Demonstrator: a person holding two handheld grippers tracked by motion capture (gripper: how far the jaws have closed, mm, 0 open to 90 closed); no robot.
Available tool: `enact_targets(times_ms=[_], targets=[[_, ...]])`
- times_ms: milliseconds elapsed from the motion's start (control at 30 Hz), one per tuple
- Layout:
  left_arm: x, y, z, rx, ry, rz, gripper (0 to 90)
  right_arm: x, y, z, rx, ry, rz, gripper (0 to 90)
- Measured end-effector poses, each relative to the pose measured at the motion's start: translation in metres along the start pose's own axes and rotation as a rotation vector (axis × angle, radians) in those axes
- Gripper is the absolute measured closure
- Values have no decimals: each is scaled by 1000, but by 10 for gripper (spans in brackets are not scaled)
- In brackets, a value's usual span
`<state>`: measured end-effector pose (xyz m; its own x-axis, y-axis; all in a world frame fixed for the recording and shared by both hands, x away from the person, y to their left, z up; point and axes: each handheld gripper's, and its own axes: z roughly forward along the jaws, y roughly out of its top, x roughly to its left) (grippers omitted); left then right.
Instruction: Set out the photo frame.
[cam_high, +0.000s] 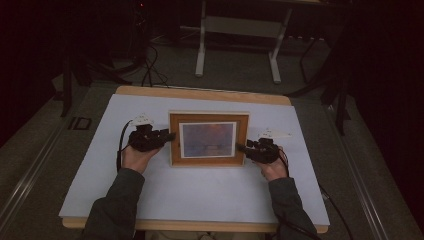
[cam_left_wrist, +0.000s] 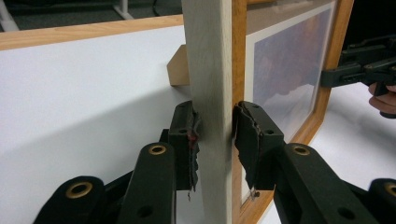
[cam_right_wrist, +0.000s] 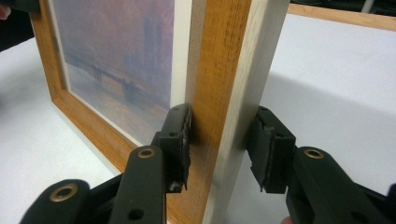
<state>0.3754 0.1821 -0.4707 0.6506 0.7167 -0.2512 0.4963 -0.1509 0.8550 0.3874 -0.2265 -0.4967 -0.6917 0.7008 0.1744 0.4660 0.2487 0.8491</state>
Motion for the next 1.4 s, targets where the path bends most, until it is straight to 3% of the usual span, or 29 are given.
enact_targets(times_ms=[667,1133,1400], targets=[[6,3,2,4,-10,-16,690,8,-5,-3,-8,-6,9,607],[4,2,-1,3,-6,-20,687,7,-3,-2,-5,0,2,610],[5,2,-2,0,-19,-42,683,6,-2,-2,-2,8,0,610]])
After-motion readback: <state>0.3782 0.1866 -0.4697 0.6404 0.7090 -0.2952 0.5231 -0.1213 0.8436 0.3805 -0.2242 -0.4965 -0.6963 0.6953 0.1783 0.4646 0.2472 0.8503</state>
